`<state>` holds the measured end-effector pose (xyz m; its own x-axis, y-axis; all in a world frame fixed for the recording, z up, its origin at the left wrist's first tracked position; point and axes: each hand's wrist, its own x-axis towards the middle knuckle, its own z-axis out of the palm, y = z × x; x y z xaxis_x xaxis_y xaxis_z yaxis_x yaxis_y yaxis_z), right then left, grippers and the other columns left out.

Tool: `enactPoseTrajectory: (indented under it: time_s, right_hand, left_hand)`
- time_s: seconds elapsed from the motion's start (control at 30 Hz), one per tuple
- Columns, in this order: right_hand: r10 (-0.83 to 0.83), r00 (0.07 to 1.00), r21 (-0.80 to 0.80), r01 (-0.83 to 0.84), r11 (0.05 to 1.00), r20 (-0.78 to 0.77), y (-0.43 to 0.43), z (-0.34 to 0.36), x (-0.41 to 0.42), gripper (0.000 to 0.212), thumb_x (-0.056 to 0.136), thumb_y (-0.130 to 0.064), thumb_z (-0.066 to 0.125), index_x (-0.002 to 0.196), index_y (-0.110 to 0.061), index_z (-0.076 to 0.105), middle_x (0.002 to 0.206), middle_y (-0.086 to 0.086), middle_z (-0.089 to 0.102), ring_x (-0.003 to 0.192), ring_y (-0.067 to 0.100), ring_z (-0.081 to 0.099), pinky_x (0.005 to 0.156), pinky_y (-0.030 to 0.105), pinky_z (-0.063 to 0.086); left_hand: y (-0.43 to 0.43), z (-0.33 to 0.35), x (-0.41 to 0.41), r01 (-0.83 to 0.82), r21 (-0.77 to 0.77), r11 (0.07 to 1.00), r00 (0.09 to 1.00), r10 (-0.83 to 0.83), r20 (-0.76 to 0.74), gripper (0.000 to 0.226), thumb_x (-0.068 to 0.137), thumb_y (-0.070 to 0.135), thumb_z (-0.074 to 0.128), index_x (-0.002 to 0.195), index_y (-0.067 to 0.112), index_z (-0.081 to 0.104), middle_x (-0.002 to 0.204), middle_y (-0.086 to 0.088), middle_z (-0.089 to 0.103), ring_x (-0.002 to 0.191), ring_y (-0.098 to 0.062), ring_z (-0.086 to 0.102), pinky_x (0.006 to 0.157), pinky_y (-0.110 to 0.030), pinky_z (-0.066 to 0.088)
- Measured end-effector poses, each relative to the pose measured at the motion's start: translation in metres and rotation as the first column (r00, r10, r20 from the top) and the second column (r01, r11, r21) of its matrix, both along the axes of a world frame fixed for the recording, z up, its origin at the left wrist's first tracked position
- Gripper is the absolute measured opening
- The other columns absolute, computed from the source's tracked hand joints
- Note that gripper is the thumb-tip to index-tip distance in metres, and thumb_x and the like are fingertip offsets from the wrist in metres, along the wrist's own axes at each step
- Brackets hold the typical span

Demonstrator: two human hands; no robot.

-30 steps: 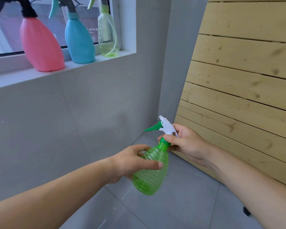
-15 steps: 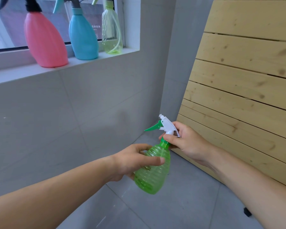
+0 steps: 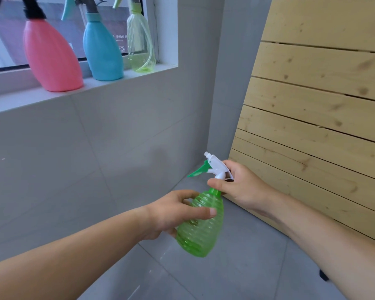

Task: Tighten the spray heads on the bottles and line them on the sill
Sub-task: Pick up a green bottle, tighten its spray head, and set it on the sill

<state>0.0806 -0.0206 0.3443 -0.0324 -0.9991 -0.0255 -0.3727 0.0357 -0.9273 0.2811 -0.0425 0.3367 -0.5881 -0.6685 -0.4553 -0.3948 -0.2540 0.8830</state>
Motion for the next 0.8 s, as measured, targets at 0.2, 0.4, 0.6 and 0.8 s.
enactPoseTrajectory:
  time_s: [0.2,0.4,0.6,0.8]
  right_hand:
    - [0.046,0.985,0.036,-0.052,0.998,0.163,-0.004,-0.001,0.002,0.025,0.089,-0.020,0.067,0.112,-0.012,0.061,0.090,-0.002,0.065,0.078,0.007,0.062,0.074,0.025,0.052]
    - [0.009,1.000,0.003,-0.009,1.000,-0.005,-0.002,-0.005,0.006,0.026,0.087,-0.025,0.071,0.109,-0.013,0.063,0.098,-0.005,0.070,0.084,0.002,0.065,0.072,0.014,0.051]
    - [0.106,0.958,0.041,-0.122,0.992,0.266,-0.005,-0.001,-0.003,0.027,0.080,-0.018,0.069,0.105,-0.012,0.063,0.094,0.002,0.066,0.080,0.010,0.063,0.071,0.022,0.051]
    - [0.018,0.998,0.044,-0.020,0.999,0.054,-0.006,-0.009,0.006,0.031,0.086,-0.036,0.069,0.103,-0.012,0.062,0.079,0.003,0.060,0.070,0.009,0.058,0.067,0.026,0.049]
  left_hand:
    - [-0.001,0.001,0.002,0.006,-0.010,1.000,1.000,-0.006,-0.004,0.044,0.081,0.034,0.084,0.122,0.027,0.070,0.114,-0.004,0.079,0.095,-0.017,0.079,0.064,-0.029,0.060]
    - [0.000,-0.001,0.002,0.001,-0.009,1.000,1.000,-0.001,0.004,0.043,0.081,0.033,0.084,0.121,0.025,0.071,0.115,-0.006,0.079,0.099,-0.022,0.079,0.067,-0.032,0.061]
    - [-0.002,0.002,0.004,-0.004,-0.015,1.000,1.000,0.004,0.002,0.045,0.080,0.037,0.084,0.123,0.028,0.071,0.111,0.000,0.080,0.096,-0.016,0.079,0.069,-0.033,0.062]
    - [0.001,0.001,0.001,0.014,-0.023,1.000,1.000,-0.014,0.023,0.046,0.080,0.039,0.084,0.123,0.028,0.070,0.112,-0.001,0.080,0.093,-0.014,0.079,0.066,-0.031,0.060]
